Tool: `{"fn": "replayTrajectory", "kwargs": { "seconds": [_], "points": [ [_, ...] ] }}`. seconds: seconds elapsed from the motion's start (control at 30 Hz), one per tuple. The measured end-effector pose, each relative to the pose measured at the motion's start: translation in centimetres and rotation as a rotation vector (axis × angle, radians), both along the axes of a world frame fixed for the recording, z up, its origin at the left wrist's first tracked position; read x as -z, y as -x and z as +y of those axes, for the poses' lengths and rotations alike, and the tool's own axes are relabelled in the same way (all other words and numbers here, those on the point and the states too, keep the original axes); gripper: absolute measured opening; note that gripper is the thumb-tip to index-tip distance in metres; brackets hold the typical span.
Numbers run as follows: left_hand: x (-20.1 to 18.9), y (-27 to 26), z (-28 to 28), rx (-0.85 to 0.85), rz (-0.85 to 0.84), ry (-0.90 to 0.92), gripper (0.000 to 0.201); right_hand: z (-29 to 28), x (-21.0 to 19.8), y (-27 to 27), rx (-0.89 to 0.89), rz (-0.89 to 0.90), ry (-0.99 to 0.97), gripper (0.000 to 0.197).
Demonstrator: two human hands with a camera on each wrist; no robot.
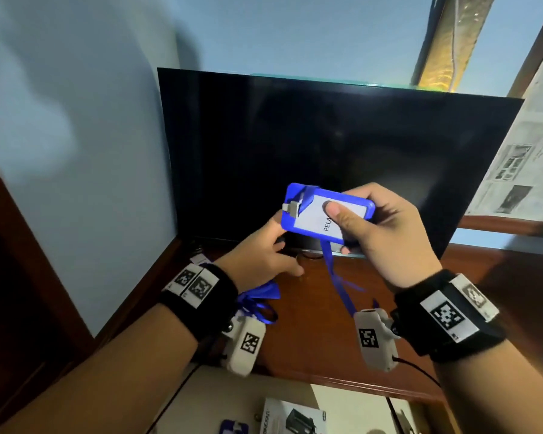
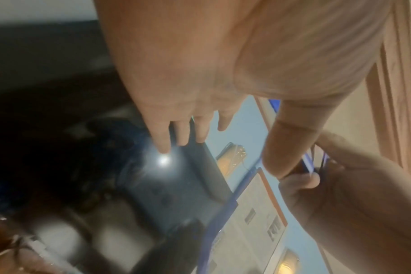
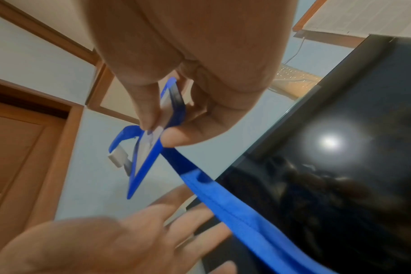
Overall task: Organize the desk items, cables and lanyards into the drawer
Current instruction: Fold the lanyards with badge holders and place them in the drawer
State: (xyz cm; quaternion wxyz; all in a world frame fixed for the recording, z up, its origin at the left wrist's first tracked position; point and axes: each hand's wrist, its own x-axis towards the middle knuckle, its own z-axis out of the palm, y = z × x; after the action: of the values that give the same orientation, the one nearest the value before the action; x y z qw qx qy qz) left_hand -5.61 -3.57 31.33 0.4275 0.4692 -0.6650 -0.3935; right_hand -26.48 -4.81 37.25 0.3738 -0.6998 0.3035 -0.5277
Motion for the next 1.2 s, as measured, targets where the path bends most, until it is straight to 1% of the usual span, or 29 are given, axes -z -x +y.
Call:
{"fn": "replayTrajectory", "kwargs": {
  "seconds": [0.03,0.07,0.17,0.2,0.27,0.33,0.43,0.5,0.53,0.6,0.67,0.73,0.77,0.8,0.87,0.9,0.97,1.03,1.07,1.1,1.17,1.2],
  "points": [
    [-0.5,0.6,-0.1,0.023,-0.004,0.029,0.084,0.2,-0.3,-0.3,-0.018,0.003,0.009,0.015],
    [-0.9,1.2,0.0,0.049,-0.002,0.048,0.073,0.3,-0.7,-0.5,-0.033,-0.006,0.016,0.015],
    [-1.8,2.3,0.5,0.082,0.062,0.112,0.026,0.0,-1.7,-0.6,-0.045,-0.078,0.047,0.016],
    [-2.1,2.5,0.9,0.067,0.058,0.134,0.018,-0.2,-2.0,-0.5,-0.036,-0.106,0.057,0.016],
    [-2.0,2.7,1.5,0.021,0.016,0.118,0.027,-1.0,-2.3,0.1,0.020,-0.141,0.071,0.015],
    [-1.3,2.8,2.5,0.035,-0.036,0.105,0.032,-2.2,-2.1,0.8,0.106,-0.129,0.097,0.016],
    [-0.7,2.9,4.4,0.097,-0.228,0.140,0.032,-4.0,-0.6,1.6,0.264,0.032,0.182,0.016],
    [-1.5,2.8,5.3,0.122,-0.371,0.220,0.027,-4.7,1.5,1.6,0.295,0.197,0.224,0.012],
    [-2.1,2.6,5.5,0.106,-0.406,0.283,0.023,-5.0,2.9,1.5,0.288,0.295,0.223,0.011],
    [-3.8,1.7,5.0,-0.001,-0.435,0.376,0.019,-5.4,5.8,1.3,0.212,0.461,0.185,0.012],
    [-5.3,0.3,3.7,-0.126,-0.473,0.389,0.022,-5.1,7.9,1.0,0.064,0.561,0.135,0.012],
    [-6.1,-1.4,1.8,-0.216,-0.537,0.392,0.024,-3.9,8.6,0.5,-0.090,0.621,0.049,0.012],
    [-6.1,-2.3,0.8,-0.248,-0.553,0.374,0.025,-3.2,8.7,0.4,-0.156,0.616,0.005,0.014],
    [-5.9,-3.1,-0.2,-0.277,-0.557,0.352,0.026,-2.6,8.5,0.2,-0.216,0.572,-0.038,0.014],
    [-4.2,-4.4,-2.3,-0.313,-0.550,0.263,0.026,-1.4,7.8,0.0,-0.317,0.407,-0.098,0.011],
    [-2.9,-4.8,-2.9,-0.292,-0.534,0.189,0.026,-0.9,7.2,-0.2,-0.330,0.313,-0.089,0.010],
    [0.3,-5.1,-3.4,-0.168,-0.436,0.030,0.024,-0.5,6.1,-0.4,-0.281,0.153,-0.056,0.011],
    [3.5,-4.5,-2.8,-0.103,-0.323,-0.058,0.021,-1.0,5.7,-0.4,-0.178,0.021,-0.077,0.009],
    [4.9,-4.0,-2.3,-0.105,-0.282,-0.084,0.020,-1.5,5.8,-0.3,-0.123,-0.023,-0.098,0.009],
    [6.0,-3.4,-1.6,-0.121,-0.251,-0.096,0.025,-2.0,6.3,-0.3,-0.072,-0.052,-0.128,0.009],
    [8.0,-2.1,-0.2,-0.127,-0.242,-0.088,0.036,-2.8,7.9,-0.2,0.019,-0.110,-0.193,0.007],
    [8.6,-1.6,0.8,-0.119,-0.263,-0.079,0.038,-3.2,8.9,-0.1,0.077,-0.132,-0.228,0.005]
  ]
}}
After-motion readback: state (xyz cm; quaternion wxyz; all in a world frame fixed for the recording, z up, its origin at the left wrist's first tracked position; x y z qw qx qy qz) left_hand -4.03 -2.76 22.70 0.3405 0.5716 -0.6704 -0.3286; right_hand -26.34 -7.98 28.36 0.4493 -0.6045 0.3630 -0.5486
